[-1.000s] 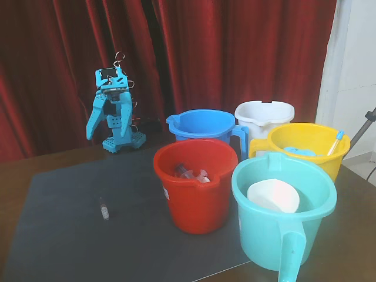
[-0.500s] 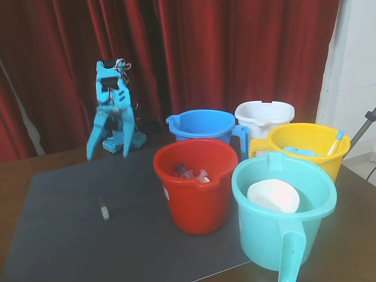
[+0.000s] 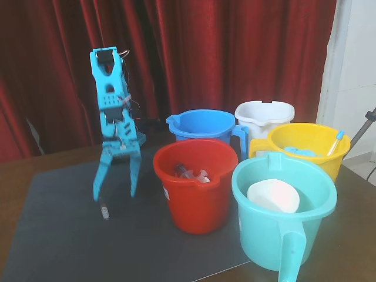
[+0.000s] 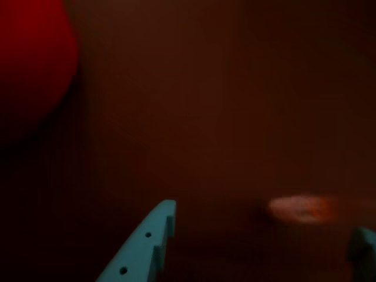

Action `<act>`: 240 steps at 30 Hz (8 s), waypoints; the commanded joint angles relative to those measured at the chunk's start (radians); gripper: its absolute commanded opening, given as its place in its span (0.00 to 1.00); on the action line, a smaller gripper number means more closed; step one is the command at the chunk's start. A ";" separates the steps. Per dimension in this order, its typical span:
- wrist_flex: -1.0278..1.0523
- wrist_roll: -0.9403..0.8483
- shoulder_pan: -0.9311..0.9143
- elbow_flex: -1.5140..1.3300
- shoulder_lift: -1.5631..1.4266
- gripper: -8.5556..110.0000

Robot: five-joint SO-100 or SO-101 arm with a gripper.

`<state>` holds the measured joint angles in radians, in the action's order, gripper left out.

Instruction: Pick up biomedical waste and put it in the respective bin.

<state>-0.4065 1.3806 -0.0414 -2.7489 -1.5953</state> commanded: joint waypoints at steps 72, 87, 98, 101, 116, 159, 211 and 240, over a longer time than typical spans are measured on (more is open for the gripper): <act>-0.723 0.100 -0.091 0.253 0.775 0.16; -0.824 0.110 -0.094 0.288 0.920 0.07; -0.825 0.114 -0.115 0.284 0.882 0.07; -0.827 0.117 -0.170 0.272 0.847 0.07; -0.807 -0.069 -0.184 0.120 0.580 0.07; 0.169 -0.394 -0.189 0.107 -0.184 0.07; 0.804 -1.448 -0.189 0.281 -0.506 0.08; 1.200 -1.456 -0.190 0.584 -0.247 0.29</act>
<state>0.5998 -0.0767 -0.2255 -2.3301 -1.8853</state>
